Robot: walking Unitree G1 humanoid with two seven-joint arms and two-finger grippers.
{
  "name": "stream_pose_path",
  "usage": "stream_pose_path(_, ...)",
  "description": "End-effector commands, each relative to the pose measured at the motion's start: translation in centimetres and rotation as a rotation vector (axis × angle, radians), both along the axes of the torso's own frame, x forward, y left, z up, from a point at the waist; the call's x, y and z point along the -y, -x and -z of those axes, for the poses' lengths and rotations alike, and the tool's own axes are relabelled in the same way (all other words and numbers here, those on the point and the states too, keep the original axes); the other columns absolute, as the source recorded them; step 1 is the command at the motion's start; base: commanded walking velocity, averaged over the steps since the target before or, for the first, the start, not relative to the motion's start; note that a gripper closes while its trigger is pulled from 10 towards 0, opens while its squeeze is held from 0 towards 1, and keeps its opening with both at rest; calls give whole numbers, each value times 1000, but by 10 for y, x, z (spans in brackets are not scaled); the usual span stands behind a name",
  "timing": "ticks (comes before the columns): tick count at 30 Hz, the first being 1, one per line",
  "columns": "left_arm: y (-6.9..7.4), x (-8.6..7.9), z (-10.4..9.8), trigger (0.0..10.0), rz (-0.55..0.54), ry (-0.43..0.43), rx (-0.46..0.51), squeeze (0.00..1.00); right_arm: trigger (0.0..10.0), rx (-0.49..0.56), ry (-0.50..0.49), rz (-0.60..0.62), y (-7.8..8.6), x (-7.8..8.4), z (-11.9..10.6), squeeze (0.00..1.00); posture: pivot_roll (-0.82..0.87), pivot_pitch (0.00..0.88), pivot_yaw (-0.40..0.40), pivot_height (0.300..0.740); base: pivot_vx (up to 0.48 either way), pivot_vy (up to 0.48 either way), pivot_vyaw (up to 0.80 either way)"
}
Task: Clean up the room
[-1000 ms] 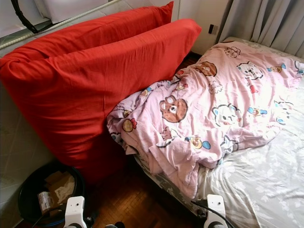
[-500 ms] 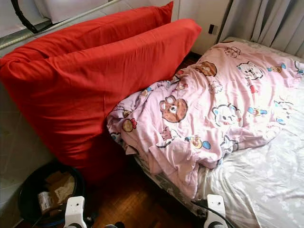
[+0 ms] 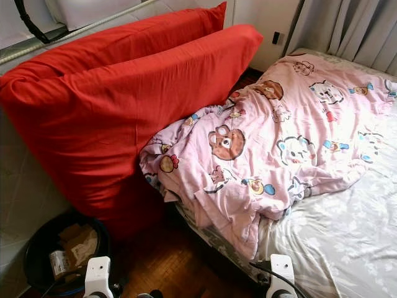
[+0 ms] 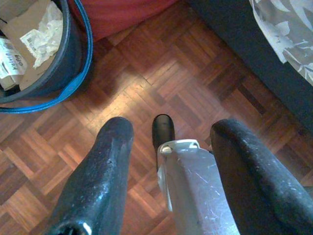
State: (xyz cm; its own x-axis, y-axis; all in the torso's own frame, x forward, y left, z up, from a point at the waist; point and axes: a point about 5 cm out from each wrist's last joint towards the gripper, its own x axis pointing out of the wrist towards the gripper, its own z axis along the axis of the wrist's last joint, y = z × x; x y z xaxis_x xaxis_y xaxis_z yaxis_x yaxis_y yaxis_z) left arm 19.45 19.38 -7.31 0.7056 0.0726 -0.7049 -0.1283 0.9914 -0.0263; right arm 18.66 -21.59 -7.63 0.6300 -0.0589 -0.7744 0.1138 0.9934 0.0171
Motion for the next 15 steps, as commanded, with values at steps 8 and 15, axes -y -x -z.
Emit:
stream_pose_path(8,-6,-31,-5,10000,0,44,-101,0,10000,65,-178,165,-14,-4,-7,0,-62,42,56,740,0,0,0)
stream_pose_path(15,23,-42,6,10000,-22,-16,-158,0,10000,22,-147,118,-6,-4,-2,0,-60,105,51,740,0,0,0)
